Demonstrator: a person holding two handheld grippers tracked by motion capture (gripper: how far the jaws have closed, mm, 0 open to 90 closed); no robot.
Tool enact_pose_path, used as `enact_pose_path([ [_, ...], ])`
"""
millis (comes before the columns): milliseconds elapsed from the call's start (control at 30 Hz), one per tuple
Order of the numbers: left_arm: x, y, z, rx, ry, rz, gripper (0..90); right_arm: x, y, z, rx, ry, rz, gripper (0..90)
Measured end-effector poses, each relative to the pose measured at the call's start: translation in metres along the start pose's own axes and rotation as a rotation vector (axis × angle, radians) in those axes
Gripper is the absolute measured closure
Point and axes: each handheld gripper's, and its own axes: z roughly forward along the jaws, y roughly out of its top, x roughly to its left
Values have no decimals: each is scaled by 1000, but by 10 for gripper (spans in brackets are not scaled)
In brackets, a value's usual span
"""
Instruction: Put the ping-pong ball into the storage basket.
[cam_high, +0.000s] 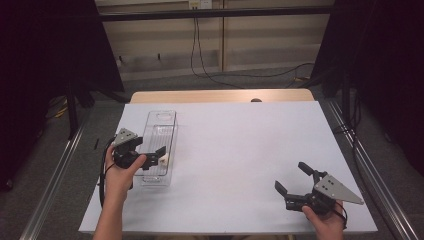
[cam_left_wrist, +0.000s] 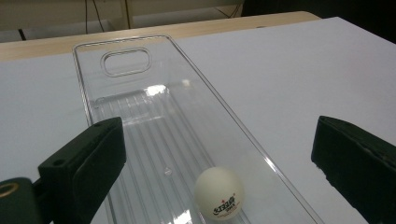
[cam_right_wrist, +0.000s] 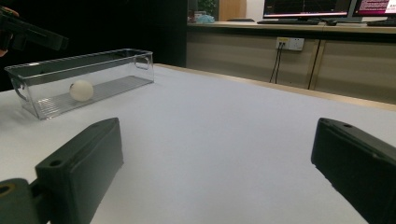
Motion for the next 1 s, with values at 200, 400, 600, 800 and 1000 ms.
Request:
enact_pose_path([
  [200, -1, -2, -1, -14, -8, 0, 33, -1, 0, 0, -3, -5, 2, 17],
  [400, -2, -6, -3, -21, -10, 4, 33, -1, 0, 0, -3, -4, 3, 17],
  [600, -4, -11, -5, -36, -18, 4, 33, 0, 0, 0, -4, -7, 7, 17],
  [800, -7, -13, -9, -58, -17, 9, 33, 0, 0, 0, -4, -6, 7, 17],
  [1000, -10, -17, -12, -80, -27, 13, 33, 0, 0, 0, -2, -4, 4, 17],
])
